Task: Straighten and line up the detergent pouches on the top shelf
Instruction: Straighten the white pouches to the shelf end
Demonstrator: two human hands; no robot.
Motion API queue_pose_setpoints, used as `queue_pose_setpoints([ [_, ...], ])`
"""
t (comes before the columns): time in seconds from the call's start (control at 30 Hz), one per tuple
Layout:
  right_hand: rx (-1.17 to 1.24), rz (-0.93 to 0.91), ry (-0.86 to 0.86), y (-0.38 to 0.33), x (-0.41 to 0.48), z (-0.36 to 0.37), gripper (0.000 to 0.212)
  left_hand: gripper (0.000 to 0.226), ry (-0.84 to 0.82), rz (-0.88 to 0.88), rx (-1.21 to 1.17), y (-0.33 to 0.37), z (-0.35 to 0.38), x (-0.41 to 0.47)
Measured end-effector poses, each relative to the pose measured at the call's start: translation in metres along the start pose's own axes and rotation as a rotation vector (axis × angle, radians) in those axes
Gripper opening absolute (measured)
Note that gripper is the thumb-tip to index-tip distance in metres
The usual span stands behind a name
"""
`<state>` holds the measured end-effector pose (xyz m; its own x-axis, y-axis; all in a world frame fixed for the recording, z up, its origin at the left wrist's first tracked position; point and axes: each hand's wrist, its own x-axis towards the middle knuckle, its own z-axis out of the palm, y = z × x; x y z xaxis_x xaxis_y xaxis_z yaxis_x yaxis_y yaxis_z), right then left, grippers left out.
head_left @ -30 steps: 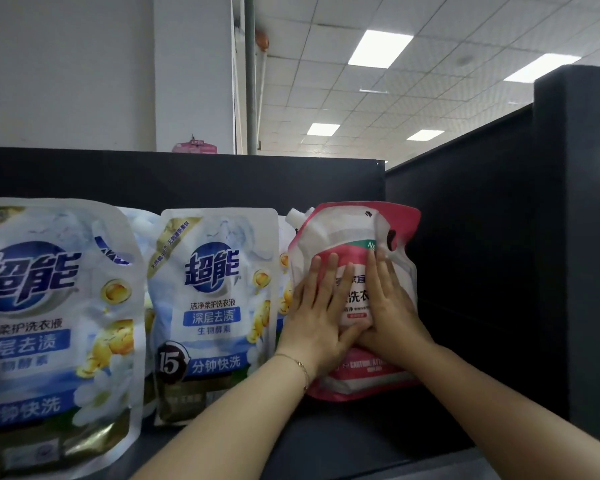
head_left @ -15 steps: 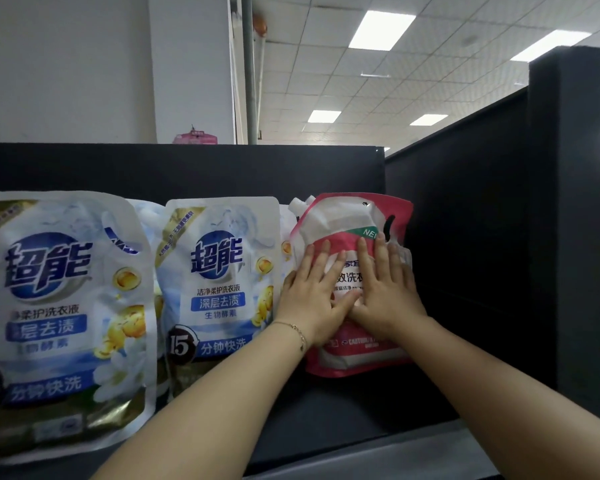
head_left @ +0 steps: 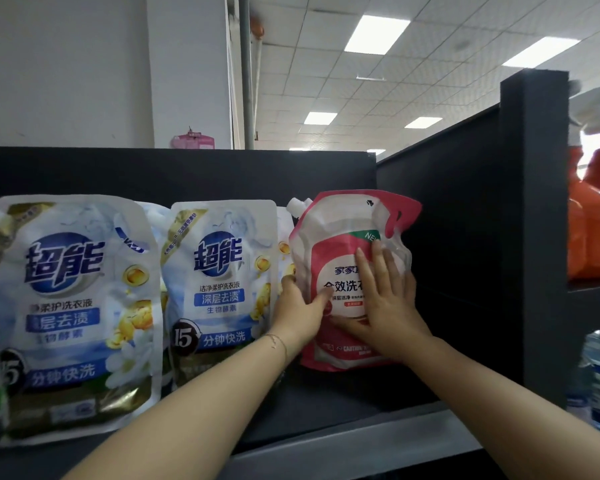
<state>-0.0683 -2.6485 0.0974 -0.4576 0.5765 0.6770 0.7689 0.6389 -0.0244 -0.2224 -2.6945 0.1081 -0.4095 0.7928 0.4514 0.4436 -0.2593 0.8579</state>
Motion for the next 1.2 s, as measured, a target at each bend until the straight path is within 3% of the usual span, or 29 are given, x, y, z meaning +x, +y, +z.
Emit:
queue_pose_setpoints([
  [0.13,-0.164,-0.139,-0.047,-0.002,-0.006,-0.003,0.093,0.054,-0.007,-0.102,-0.086,0.003,0.002,0.006],
  [0.3,-0.118,-0.052,-0.183,-0.013,-0.006,-0.005,0.104,0.055,0.127,-0.101,-0.047,0.004,0.004,0.001],
  [0.47,-0.118,-0.018,-0.162,-0.012,0.001,0.006,0.094,0.053,0.153,-0.096,-0.014,0.007,0.003,0.001],
  [0.63,-0.128,0.006,-0.151,-0.013,0.004,0.009,0.097,0.049,0.176,-0.068,0.094,0.008,0.000,0.001],
  [0.77,-0.109,-0.006,-0.158,-0.014,0.007,0.002,0.097,0.054,0.129,-0.002,0.269,0.013,-0.004,-0.004],
  [0.87,0.004,-0.019,-0.071,-0.018,0.002,-0.008,0.098,0.052,0.011,0.062,0.367,0.017,-0.016,-0.012],
  [1.03,-0.105,0.002,0.156,-0.046,0.001,-0.017,0.064,0.030,-0.044,0.258,0.542,0.025,-0.064,-0.031],
  [1.13,-0.232,-0.221,0.278,-0.077,0.003,-0.007,0.050,0.036,0.002,0.432,0.748,0.022,-0.097,-0.040],
  [1.2,-0.183,-0.389,0.228,-0.101,0.005,0.000,0.055,0.050,0.059,0.499,1.029,0.017,-0.116,-0.046],
])
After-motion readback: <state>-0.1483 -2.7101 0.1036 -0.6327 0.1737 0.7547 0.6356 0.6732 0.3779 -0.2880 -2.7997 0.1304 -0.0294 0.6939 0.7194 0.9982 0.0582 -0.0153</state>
